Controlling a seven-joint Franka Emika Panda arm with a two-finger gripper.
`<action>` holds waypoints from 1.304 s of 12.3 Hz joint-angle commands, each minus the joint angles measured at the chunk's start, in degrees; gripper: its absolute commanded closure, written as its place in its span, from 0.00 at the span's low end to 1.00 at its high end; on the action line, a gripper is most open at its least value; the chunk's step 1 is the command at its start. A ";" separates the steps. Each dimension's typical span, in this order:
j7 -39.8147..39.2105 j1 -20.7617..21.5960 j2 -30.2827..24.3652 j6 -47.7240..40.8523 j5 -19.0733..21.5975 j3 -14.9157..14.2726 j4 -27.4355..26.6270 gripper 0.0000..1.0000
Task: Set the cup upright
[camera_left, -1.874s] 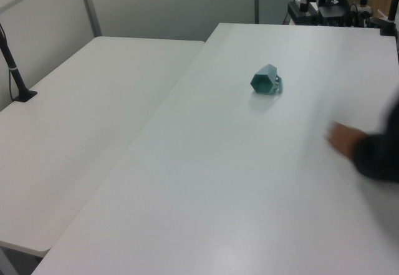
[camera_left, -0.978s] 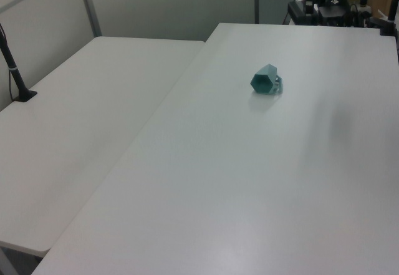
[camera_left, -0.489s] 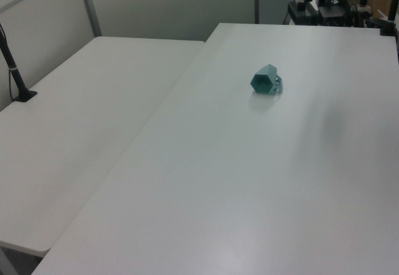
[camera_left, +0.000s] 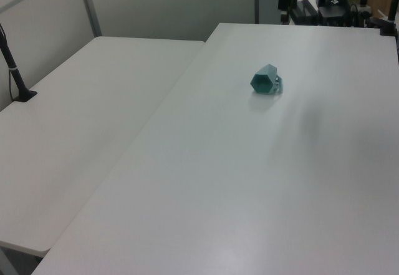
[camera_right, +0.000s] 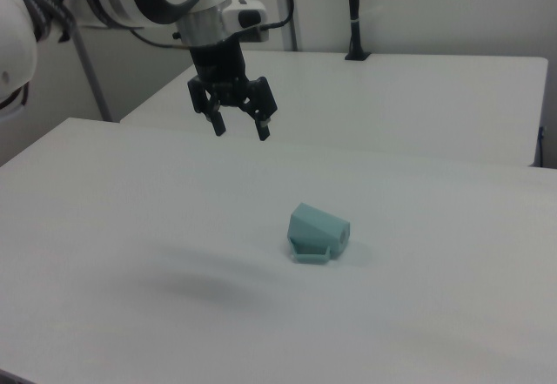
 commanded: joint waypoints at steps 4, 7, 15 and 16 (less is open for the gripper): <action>10.57 9.29 3.95 5.34 -19.13 0.08 -3.20 0.00; 18.11 14.40 8.96 5.17 -32.23 0.08 -3.29 0.00; 34.92 18.27 21.18 4.99 -50.35 0.08 -2.85 0.00; 35.45 18.27 22.23 4.99 -51.23 -0.01 -2.85 0.00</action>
